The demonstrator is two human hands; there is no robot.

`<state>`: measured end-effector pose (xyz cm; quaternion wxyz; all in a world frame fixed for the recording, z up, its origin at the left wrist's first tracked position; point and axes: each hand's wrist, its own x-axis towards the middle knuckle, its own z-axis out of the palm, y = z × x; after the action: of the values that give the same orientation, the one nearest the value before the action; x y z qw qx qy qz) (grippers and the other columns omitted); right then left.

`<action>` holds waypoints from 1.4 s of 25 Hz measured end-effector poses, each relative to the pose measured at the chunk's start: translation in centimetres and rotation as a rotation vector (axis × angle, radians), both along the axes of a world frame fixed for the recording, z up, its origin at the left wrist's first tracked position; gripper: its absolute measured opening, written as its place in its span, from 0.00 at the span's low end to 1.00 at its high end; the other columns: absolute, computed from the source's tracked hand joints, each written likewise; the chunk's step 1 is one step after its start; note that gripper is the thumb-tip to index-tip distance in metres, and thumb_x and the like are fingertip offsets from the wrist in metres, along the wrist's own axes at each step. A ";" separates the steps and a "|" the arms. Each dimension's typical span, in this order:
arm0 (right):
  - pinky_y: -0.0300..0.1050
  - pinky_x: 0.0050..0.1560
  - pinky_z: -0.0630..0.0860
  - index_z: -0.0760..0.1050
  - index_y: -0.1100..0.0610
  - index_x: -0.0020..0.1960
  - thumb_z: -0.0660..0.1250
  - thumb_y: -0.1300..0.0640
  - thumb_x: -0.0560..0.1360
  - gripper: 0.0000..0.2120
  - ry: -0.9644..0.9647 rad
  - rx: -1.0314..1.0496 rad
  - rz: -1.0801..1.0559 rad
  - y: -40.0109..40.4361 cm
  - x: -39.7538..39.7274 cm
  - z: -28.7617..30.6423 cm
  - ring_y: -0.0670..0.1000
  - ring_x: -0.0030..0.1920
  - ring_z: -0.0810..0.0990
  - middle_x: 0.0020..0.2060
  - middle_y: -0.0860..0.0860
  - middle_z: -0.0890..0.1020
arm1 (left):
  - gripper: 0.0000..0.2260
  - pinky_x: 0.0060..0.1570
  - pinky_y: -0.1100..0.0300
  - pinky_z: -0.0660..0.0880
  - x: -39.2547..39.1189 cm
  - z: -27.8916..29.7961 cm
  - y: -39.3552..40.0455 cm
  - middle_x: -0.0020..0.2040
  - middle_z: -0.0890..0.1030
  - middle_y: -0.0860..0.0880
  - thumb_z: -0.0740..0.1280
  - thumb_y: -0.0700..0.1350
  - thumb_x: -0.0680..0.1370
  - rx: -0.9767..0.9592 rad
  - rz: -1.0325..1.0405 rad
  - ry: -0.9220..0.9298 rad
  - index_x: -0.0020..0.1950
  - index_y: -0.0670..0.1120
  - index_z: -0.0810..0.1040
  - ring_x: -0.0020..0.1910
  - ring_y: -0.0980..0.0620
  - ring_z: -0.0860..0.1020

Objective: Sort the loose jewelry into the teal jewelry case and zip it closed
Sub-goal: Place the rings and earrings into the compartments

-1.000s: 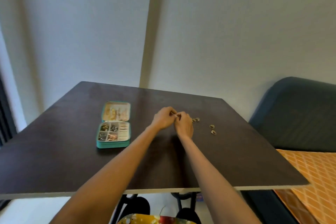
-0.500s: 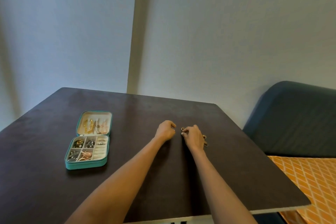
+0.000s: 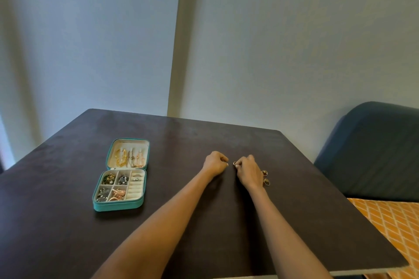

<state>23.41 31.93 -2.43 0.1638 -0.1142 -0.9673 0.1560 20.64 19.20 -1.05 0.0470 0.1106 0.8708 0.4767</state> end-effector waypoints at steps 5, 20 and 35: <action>0.47 0.43 0.73 0.74 0.55 0.51 0.60 0.55 0.80 0.06 0.192 -0.309 0.134 -2.0 1.1 -0.9 0.49 0.45 0.75 0.51 0.48 0.70 | 0.09 0.48 0.56 0.78 0.6 0.1 -0.5 0.44 0.82 0.43 0.66 0.42 0.78 0.276 0.097 -0.091 0.53 0.39 0.82 0.38 0.52 0.78; 0.33 0.41 0.79 0.83 0.56 0.52 0.71 0.62 0.73 0.09 0.195 -0.577 0.615 -12.8 3.4 5.1 0.42 0.38 0.82 0.45 0.52 0.86 | 0.10 0.32 0.70 0.72 4.0 6.2 -17.3 0.34 0.79 0.52 0.70 0.44 0.74 0.038 -0.071 0.103 0.51 0.39 0.83 0.32 0.58 0.74; 0.32 0.46 0.77 0.84 0.58 0.48 0.75 0.60 0.68 0.09 -0.008 -0.603 0.763 -19.7 4.7 2.1 0.39 0.42 0.82 0.44 0.52 0.86 | 0.21 0.59 0.58 0.67 6.5 4.5 -25.0 0.60 0.76 0.50 0.73 0.49 0.71 -0.549 -0.074 0.334 0.62 0.51 0.75 0.60 0.53 0.72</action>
<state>28.09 12.25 -0.37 0.0507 0.2056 -0.8524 0.4781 27.18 -5.76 3.41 -0.0513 0.2020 0.9579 0.1973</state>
